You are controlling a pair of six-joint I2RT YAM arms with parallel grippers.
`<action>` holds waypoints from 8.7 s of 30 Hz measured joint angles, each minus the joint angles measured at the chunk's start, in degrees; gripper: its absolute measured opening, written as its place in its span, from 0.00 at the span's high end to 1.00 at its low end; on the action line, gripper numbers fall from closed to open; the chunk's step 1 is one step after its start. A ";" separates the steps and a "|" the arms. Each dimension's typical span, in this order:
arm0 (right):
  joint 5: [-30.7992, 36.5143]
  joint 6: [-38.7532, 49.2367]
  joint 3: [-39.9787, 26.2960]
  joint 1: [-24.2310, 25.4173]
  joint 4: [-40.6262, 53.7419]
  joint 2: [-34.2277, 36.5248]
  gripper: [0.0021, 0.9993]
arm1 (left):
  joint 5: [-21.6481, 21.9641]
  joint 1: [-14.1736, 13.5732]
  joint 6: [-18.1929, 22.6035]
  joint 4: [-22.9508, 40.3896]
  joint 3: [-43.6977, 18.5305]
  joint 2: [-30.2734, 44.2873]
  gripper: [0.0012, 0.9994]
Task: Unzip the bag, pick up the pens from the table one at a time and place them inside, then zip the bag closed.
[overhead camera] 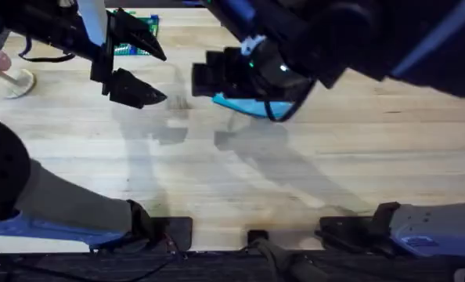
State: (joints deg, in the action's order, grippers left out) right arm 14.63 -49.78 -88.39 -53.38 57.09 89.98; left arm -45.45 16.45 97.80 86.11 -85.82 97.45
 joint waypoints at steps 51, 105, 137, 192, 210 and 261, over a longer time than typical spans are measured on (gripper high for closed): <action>10.25 -15.86 -10.24 -0.25 -0.86 20.42 0.00 | 0.00 0.00 0.37 0.00 0.00 0.00 0.01; 22.35 -12.34 -10.26 0.74 -10.90 28.75 0.04 | 0.00 0.00 0.39 -0.63 0.00 0.00 0.01; 23.30 -11.42 -10.35 1.35 -10.77 31.06 0.40 | 0.00 0.00 0.39 -0.63 0.00 0.00 0.01; 24.23 -2.93 -10.35 0.93 -10.75 26.99 0.97 | 0.00 0.00 0.39 -0.63 0.00 0.00 0.01; 22.58 -0.70 -10.35 0.89 -9.08 24.73 0.97 | -1.45 0.00 2.47 -0.42 0.00 6.95 0.01; 22.58 -0.70 -10.35 0.91 -9.06 24.72 0.97 | -27.27 -11.28 4.49 -25.22 0.02 25.20 0.01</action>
State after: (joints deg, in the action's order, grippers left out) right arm 37.21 -50.48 -98.74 -52.47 48.03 114.71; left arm -72.72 5.17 102.29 60.88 -85.80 122.65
